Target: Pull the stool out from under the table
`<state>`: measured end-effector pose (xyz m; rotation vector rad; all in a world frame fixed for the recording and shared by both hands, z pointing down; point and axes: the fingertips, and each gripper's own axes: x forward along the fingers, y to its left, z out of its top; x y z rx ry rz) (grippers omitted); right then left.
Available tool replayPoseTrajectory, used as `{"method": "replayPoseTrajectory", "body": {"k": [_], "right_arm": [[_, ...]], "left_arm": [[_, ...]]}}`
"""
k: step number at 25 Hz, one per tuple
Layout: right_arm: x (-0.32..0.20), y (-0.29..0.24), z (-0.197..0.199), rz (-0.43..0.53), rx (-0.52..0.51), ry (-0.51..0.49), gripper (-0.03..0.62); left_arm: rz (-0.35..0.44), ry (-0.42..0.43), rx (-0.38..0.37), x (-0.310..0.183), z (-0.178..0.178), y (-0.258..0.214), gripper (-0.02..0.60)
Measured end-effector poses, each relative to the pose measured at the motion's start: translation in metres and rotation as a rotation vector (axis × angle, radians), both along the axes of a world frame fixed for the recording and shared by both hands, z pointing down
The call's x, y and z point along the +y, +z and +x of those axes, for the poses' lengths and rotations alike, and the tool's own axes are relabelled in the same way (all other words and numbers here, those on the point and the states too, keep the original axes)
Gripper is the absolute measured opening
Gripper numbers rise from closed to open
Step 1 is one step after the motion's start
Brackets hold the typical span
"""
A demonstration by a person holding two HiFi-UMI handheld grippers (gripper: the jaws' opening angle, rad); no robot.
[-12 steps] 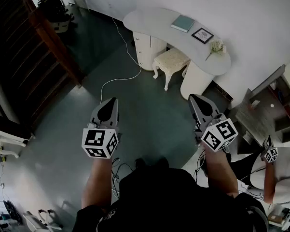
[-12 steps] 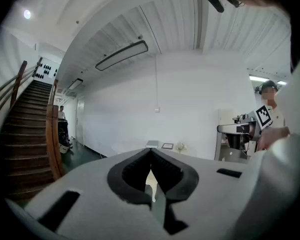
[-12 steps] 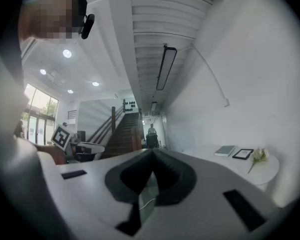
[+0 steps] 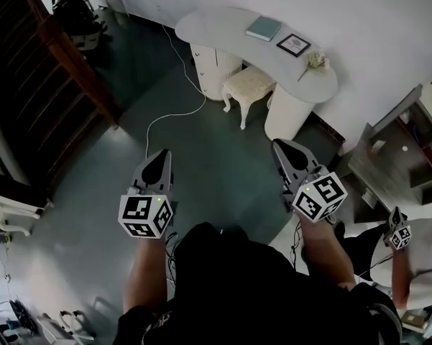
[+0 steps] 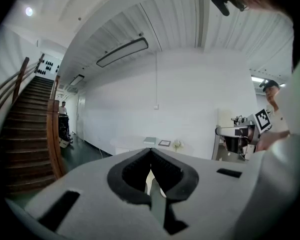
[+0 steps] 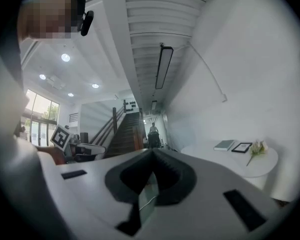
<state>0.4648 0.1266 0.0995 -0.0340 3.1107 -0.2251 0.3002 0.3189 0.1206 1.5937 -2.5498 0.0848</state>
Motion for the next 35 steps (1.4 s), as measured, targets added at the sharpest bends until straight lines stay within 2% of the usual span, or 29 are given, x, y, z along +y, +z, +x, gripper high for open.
{"method": "replayPoseTrajectory", "body": {"k": [5, 11, 15, 21, 26, 30, 35], "right_arm": [[-0.005, 0.012, -0.003, 0.011, 0.032, -0.012, 0.002], [-0.030, 0.026, -0.045, -0.013, 0.055, 0.008, 0.003], [-0.047, 0.037, -0.102, -0.027, 0.084, 0.016, 0.003], [-0.065, 0.043, -0.215, -0.030, 0.126, 0.049, 0.003], [-0.065, 0.047, -0.300, -0.042, 0.144, 0.065, 0.003], [-0.068, 0.047, -0.346, -0.038, 0.145, 0.082, 0.003], [-0.085, 0.054, -0.374, -0.070, 0.152, 0.114, 0.005]], "left_arm": [[-0.019, -0.005, 0.039, -0.005, -0.008, 0.018, 0.005], [-0.024, 0.010, 0.069, -0.031, -0.055, 0.037, 0.005], [-0.031, 0.020, 0.092, -0.046, -0.109, 0.049, 0.005], [-0.066, 0.037, 0.114, -0.063, -0.220, 0.064, 0.005], [-0.066, 0.051, 0.114, -0.063, -0.302, 0.066, 0.005], [-0.072, 0.077, 0.110, -0.071, -0.347, 0.067, 0.005], [-0.091, 0.118, 0.118, -0.092, -0.376, 0.071, 0.005]]}}
